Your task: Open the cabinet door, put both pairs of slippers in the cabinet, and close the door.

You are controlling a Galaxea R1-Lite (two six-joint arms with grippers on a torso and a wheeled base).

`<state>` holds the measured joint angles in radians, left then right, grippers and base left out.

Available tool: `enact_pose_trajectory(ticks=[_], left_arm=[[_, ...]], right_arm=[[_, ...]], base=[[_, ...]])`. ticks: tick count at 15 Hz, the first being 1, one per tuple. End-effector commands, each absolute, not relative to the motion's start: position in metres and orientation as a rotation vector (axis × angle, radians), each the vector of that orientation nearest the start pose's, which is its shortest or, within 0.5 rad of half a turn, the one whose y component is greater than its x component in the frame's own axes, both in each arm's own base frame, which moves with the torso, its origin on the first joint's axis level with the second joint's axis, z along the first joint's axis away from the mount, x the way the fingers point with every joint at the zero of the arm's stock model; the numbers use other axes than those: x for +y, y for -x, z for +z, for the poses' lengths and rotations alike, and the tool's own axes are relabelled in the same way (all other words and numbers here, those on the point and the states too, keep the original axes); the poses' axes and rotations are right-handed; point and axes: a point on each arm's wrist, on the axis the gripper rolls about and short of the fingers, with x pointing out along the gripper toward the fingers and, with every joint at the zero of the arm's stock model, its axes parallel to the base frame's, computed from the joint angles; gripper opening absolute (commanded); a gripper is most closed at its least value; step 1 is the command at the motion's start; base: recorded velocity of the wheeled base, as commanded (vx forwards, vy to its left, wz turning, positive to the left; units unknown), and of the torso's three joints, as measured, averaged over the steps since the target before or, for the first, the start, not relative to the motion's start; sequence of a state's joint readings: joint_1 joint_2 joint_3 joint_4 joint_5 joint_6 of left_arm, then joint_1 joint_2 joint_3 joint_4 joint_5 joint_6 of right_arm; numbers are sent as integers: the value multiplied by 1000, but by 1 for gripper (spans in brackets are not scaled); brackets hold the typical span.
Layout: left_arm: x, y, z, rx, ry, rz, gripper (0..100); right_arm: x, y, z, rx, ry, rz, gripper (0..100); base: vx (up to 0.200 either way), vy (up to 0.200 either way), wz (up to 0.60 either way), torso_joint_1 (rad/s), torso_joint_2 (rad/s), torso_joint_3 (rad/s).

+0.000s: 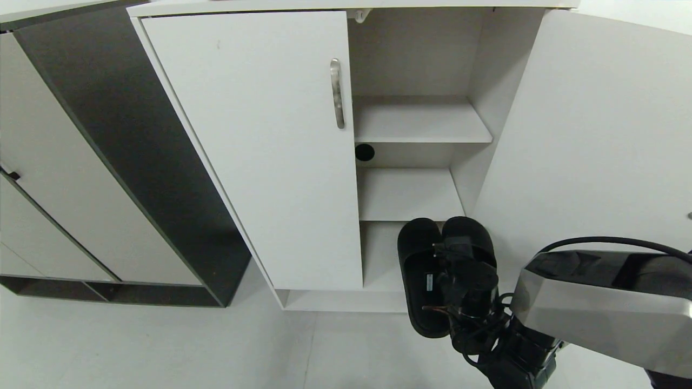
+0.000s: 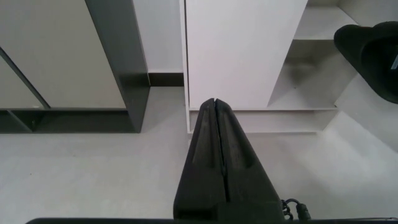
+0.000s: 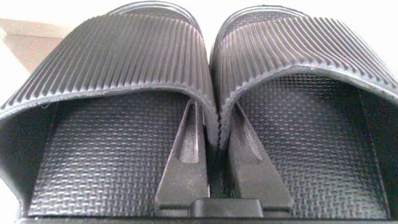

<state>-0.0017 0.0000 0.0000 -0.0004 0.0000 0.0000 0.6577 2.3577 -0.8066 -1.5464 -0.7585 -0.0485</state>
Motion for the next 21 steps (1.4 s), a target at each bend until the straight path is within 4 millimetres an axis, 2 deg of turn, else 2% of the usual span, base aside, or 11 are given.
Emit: enact_pose_trajectory(ticks=[1, 7, 9, 11, 12, 14, 21], left_arm=[[0, 23, 76, 2, 0, -2, 0], [0, 23, 76, 0, 0, -2, 0], [0, 23, 76, 2, 0, -3, 0], [0, 23, 76, 2, 0, -3, 0], [0, 23, 76, 0, 0, -3, 0], [0, 23, 76, 0, 0, -3, 0], [0, 23, 76, 2, -2, -3, 0]], right_arm=[[222, -318, 42, -1, 46, -114, 0], [223, -316, 43, -6, 42, -106, 0], [236, -309, 47, -9, 40, -69, 0], [256, -309, 58, -6, 34, -28, 0], [268, -312, 66, -1, 13, -12, 0], [277, -319, 73, 24, -6, -8, 0], [279, -323, 66, 67, -15, -13, 0]], base=[[0, 0, 0, 0, 0, 0], [0, 0, 0, 0, 0, 0], [0, 0, 0, 0, 0, 0], [0, 0, 0, 0, 0, 0], [0, 0, 0, 0, 0, 0], [0, 0, 0, 0, 0, 0], [0, 0, 0, 0, 0, 0]])
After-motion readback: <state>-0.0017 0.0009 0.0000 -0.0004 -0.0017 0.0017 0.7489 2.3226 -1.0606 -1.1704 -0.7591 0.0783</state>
